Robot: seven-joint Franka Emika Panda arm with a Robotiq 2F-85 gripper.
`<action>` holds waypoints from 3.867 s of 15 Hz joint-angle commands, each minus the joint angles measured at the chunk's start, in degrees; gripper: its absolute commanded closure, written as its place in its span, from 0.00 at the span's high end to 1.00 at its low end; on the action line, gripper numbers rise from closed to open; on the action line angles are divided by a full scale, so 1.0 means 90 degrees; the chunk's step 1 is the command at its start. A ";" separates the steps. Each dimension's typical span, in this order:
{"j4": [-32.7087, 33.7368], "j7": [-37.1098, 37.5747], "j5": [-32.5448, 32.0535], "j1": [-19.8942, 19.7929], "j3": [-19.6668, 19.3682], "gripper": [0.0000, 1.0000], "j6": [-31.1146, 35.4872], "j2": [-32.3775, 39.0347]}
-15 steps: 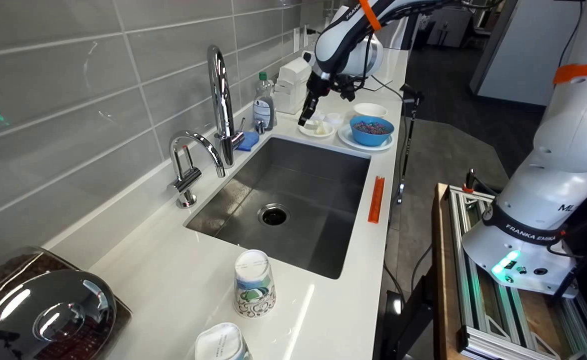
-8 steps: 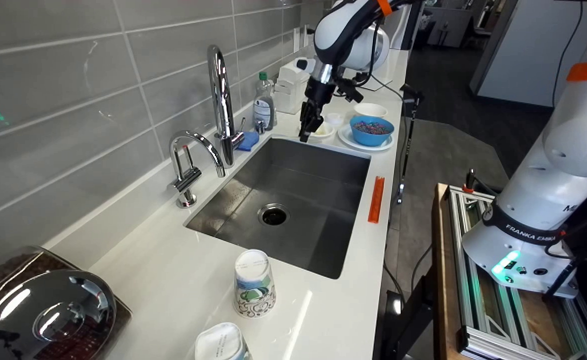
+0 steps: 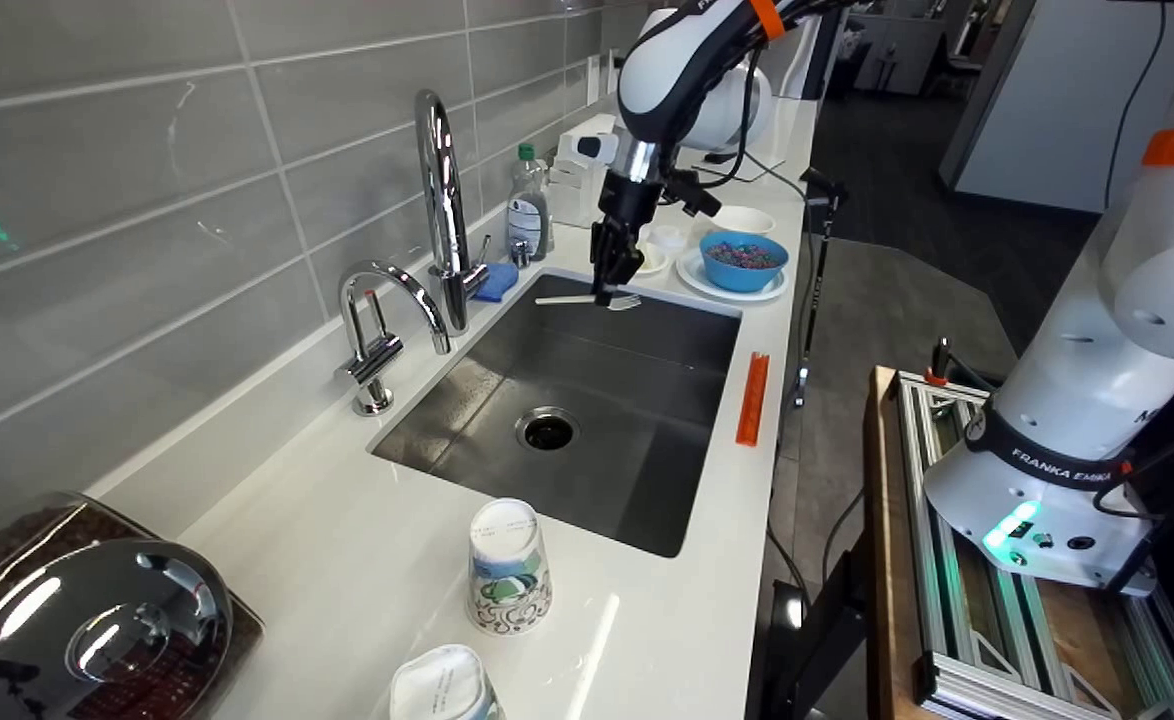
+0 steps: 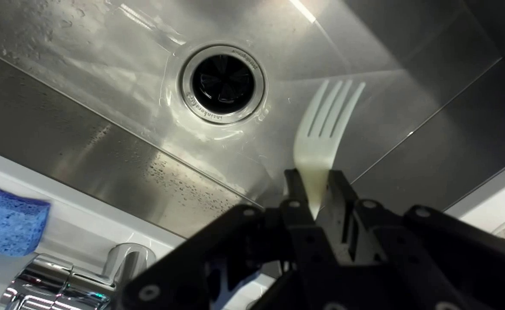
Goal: Put one fork on the right cup
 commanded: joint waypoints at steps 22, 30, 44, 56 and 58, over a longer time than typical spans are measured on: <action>-0.0158 -0.0540 -0.1174 0.2296 0.0460 0.05 -0.0400 -0.0604; 0.0066 -0.1168 -0.1071 0.2599 0.0626 0.05 -0.0714 -0.0472; 0.0705 -0.1238 -0.1212 0.2883 0.0931 0.05 -0.1375 0.0011; 0.1266 -0.1030 -0.1479 0.2970 0.1159 0.05 -0.1402 0.0667; 0.1298 -0.1000 -0.1524 0.2972 0.1181 0.05 -0.1404 0.0705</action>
